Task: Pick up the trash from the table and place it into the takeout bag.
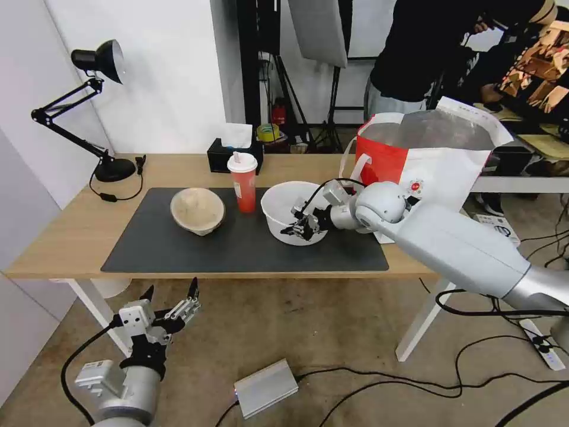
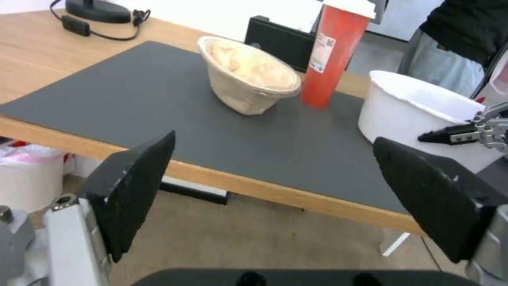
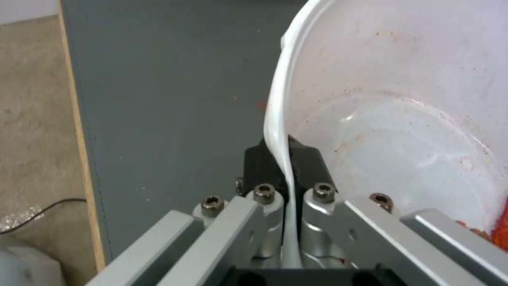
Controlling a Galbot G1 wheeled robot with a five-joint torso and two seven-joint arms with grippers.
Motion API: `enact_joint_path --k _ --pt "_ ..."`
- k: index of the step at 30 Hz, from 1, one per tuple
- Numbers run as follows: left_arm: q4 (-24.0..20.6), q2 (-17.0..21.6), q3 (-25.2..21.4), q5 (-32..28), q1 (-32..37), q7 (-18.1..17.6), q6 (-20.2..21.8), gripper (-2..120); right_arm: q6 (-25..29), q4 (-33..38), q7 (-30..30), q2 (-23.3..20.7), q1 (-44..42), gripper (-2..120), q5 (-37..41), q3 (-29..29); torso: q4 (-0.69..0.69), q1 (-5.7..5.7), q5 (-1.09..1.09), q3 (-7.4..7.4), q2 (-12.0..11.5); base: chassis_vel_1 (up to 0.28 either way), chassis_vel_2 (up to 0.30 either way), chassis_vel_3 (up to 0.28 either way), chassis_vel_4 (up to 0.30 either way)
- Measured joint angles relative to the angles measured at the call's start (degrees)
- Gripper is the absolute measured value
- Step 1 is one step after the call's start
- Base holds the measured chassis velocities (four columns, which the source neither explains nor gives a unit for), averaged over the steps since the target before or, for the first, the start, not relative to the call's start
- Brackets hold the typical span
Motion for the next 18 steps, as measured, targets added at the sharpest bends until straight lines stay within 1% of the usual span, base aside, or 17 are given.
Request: enact_joint_path --k 18 --pt "-0.2 0.3 0.0 -0.2 0.0 -0.1 0.0 100 0.2 0.5 -0.1 -0.7 0.3 0 1.0 0.5 0.01 0.00 0.01 0.01 0.0 0.000 0.000 0.000 0.000"
